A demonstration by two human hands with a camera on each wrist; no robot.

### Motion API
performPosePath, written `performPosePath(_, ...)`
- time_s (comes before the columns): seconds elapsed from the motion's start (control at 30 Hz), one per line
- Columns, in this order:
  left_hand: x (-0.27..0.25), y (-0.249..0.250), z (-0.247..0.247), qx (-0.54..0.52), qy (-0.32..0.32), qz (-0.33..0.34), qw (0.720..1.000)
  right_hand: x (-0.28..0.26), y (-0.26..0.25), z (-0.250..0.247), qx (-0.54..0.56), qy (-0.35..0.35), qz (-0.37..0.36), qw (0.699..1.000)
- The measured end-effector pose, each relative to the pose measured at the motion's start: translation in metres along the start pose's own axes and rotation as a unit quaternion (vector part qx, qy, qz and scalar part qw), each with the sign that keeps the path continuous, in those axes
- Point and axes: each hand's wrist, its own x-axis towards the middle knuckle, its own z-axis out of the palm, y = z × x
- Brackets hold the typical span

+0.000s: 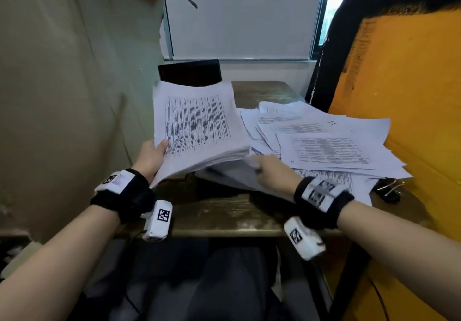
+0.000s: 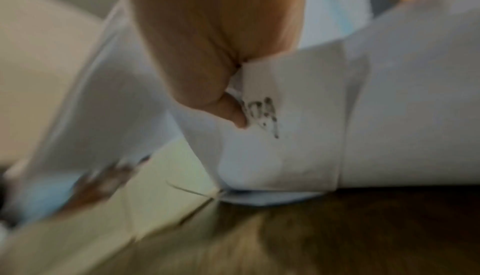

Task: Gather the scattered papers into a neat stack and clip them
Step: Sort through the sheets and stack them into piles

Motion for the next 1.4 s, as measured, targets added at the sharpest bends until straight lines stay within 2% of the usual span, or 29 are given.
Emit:
performPosePath(0.1, -0.001, 0.001, -0.009, 0.036, 0.021, 0.025, 0.999, 0.019, 0.031, -0.034, 0.147, 0.071, 0.08, 0.983)
performPosePath(0.17, -0.001, 0.005, -0.013, 0.139, 0.035, 0.051, 0.988, 0.023, 0.049, -0.044, 0.248, 0.1, 0.134, 0.954)
performPosePath(0.23, -0.001, 0.005, -0.015, 0.27, 0.026, 0.072, 0.96, 0.024, 0.058, -0.049, 0.292, 0.128, 0.167, 0.933)
performPosePath(0.37, 0.001, -0.004, -0.019, 0.434, 0.009, 0.09, 0.896, 0.022, 0.063, -0.04, 0.278, 0.124, 0.157, 0.94)
performPosePath(0.5, -0.008, 0.006, -0.022, 0.552, 0.013, 0.063, 0.831, 0.026, 0.053, -0.032, 0.231, 0.141, 0.138, 0.953)
performPosePath(0.6, -0.018, 0.028, -0.014, 0.581, 0.008, 0.059, 0.812, 0.03, 0.031, -0.04, 0.22, 0.14, 0.082, 0.962)
performPosePath(0.63, -0.022, 0.04, -0.009, 0.566, -0.011, 0.069, 0.822, 0.031, 0.021, -0.046, 0.224, 0.14, 0.059, 0.963)
performPosePath(0.7, -0.037, 0.071, 0.004, 0.482, -0.055, 0.092, 0.87, 0.036, 0.002, -0.063, 0.224, 0.179, 0.02, 0.958)
performPosePath(0.77, -0.049, 0.101, 0.017, 0.35, -0.11, 0.113, 0.923, 0.048, -0.011, -0.088, 0.255, 0.255, 0.001, 0.933)
performPosePath(0.83, -0.056, 0.124, 0.026, 0.193, -0.182, 0.11, 0.958, 0.057, -0.019, -0.117, 0.276, 0.327, -0.004, 0.904)
performPosePath(0.87, -0.057, 0.134, 0.029, 0.126, -0.196, 0.1, 0.967, 0.059, -0.021, -0.131, 0.282, 0.36, -0.007, 0.889)
performPosePath(0.97, -0.033, 0.155, 0.044, -0.023, -0.175, 0.064, 0.982, 0.062, -0.022, -0.164, 0.295, 0.439, -0.048, 0.847)
performPosePath(1.03, -0.006, 0.157, 0.056, -0.147, -0.179, 0.013, 0.973, 0.067, -0.019, -0.167, 0.263, 0.463, -0.092, 0.841)
performPosePath(1.07, 0.007, 0.153, 0.061, -0.211, -0.184, -0.01, 0.96, 0.073, -0.015, -0.161, 0.223, 0.457, -0.107, 0.854)
performPosePath(1.1, 0.021, 0.146, 0.066, -0.27, -0.194, -0.031, 0.942, 0.078, -0.01, -0.153, 0.17, 0.429, -0.117, 0.879)
performPosePath(1.13, 0.034, 0.138, 0.07, -0.322, -0.214, -0.054, 0.921, 0.084, -0.003, -0.142, 0.12, 0.377, -0.12, 0.911)
performPosePath(1.2, 0.059, 0.122, 0.078, -0.403, -0.292, -0.09, 0.863, 0.09, 0.008, -0.121, 0.05, 0.245, -0.11, 0.962)
performPosePath(1.23, 0.069, 0.115, 0.082, -0.432, -0.334, -0.1, 0.832, 0.092, 0.015, -0.111, 0.028, 0.189, -0.11, 0.975)
performPosePath(1.27, 0.077, 0.11, 0.087, -0.445, -0.353, -0.111, 0.815, 0.095, 0.023, -0.101, 0.012, 0.147, -0.118, 0.982)
performPosePath(1.3, 0.084, 0.103, 0.094, -0.437, -0.343, -0.12, 0.823, 0.098, 0.03, -0.093, 0.0, 0.113, -0.123, 0.986)
performPosePath(1.33, 0.092, 0.096, 0.104, -0.403, -0.316, -0.13, 0.849, 0.103, 0.037, -0.087, -0.006, 0.085, -0.126, 0.988)
performPosePath(1.4, 0.109, 0.076, 0.124, -0.274, -0.238, -0.157, 0.918, 0.112, 0.048, -0.079, 0.004, 0.047, -0.126, 0.991)
